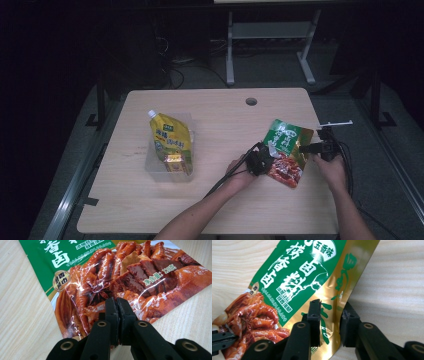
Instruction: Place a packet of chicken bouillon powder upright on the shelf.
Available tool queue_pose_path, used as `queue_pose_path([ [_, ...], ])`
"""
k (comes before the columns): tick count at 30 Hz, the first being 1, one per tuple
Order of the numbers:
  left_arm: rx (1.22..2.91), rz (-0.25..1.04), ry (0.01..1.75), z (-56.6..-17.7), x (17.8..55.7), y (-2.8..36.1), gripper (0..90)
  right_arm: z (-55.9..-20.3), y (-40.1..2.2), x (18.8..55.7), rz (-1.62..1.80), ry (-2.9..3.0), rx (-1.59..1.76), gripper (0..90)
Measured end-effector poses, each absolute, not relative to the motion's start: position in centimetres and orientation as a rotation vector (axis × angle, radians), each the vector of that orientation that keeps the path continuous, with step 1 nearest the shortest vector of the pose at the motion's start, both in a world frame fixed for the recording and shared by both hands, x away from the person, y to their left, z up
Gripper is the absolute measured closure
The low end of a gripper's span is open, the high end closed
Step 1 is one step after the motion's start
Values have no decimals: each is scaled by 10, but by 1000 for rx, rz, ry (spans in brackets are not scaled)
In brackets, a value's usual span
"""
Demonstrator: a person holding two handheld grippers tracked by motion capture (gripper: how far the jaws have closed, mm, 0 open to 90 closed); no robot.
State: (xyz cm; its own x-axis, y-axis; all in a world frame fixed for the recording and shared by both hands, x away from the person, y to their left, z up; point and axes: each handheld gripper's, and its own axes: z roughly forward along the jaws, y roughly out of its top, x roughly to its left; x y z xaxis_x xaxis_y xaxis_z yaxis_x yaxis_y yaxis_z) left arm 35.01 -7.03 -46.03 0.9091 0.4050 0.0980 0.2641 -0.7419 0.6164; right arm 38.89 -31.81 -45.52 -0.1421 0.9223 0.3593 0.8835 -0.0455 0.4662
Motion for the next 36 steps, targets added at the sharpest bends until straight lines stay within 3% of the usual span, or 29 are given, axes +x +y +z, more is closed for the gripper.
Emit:
queue_pose_path([
  [7, 2452, 305, 466, -460, 349, -70, 867, -456, -315, 390, 885, 2131, 1968, 888],
  [17, 2446, 297, 479, -460, 350, -69, 850, -451, -319, 389, 972, 2152, 1964, 888],
  [24, 2449, 301, 475, -460, 349, -70, 852, -457, -319, 393, 1001, 2179, 1991, 776],
  [29, 2450, 303, 473, -460, 349, -70, 852, -461, -317, 395, 987, 2182, 2008, 787],
  [36, 2451, 304, 470, -460, 348, -69, 851, -460, -311, 397, 936, 2176, 1980, 888],
])
